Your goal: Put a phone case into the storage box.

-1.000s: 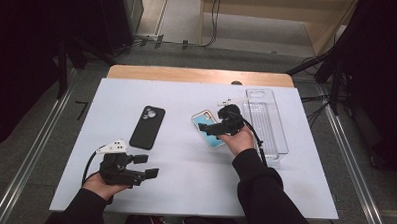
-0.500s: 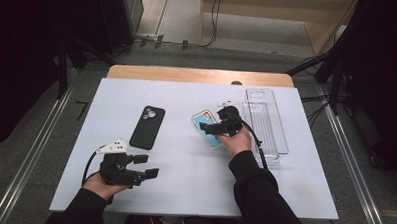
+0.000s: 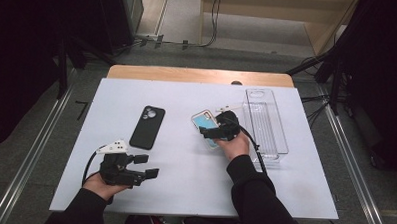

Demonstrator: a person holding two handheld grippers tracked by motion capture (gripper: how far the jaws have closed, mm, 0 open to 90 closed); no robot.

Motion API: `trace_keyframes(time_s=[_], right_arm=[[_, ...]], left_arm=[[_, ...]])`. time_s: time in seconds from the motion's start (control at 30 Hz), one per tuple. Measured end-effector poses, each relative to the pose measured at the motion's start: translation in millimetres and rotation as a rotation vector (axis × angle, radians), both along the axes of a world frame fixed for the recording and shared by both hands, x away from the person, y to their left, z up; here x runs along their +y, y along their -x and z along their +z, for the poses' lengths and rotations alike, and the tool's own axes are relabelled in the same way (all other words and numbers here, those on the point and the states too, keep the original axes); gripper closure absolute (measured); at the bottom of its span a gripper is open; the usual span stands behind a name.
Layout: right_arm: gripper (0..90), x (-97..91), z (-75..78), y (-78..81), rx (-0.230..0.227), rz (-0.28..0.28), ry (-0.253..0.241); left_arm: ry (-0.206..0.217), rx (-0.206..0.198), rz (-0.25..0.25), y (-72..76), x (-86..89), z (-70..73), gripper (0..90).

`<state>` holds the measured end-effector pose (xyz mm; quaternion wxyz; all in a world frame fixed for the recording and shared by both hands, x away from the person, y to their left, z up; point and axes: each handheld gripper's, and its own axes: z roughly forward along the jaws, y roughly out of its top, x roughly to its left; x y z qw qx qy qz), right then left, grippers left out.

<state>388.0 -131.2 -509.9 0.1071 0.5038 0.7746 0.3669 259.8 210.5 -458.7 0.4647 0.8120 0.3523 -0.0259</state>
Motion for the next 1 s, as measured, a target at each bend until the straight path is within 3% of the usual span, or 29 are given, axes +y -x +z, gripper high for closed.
trace_keyframes(time_s=[0.13, 0.33, 0.4, 0.5, 0.63, 1.0], right_arm=[[4.3, 3.7, -4.9, 1.4, 0.008, -0.002, 0.022], [5.5, 7.9, -9.3, 6.7, -0.05, -0.008, 0.064], [12.3, 10.4, -9.8, 10.1, -0.073, -0.033, 0.096], [13.0, 11.4, -10.0, 11.1, -0.081, -0.022, 0.102], [14.1, 16.3, -10.4, 12.4, -0.095, -0.027, 0.151], [15.0, 13.8, -9.3, 11.5, -0.088, -0.026, 0.131]], left_arm=[[0.003, -0.002, 0.003, -0.2, 1.1, 0.5, 25.3], [0.008, -0.001, 0.009, -0.2, 1.1, 0.5, 25.3], [0.007, -0.001, 0.009, -0.2, 1.0, 0.5, 25.3], [0.005, 0.001, 0.009, -0.4, 1.0, 0.4, 25.3], [0.005, 0.001, 0.006, -0.4, 0.7, 0.3, 25.3], [0.012, 0.006, 0.014, -0.5, 0.4, 0.7, 25.3]])
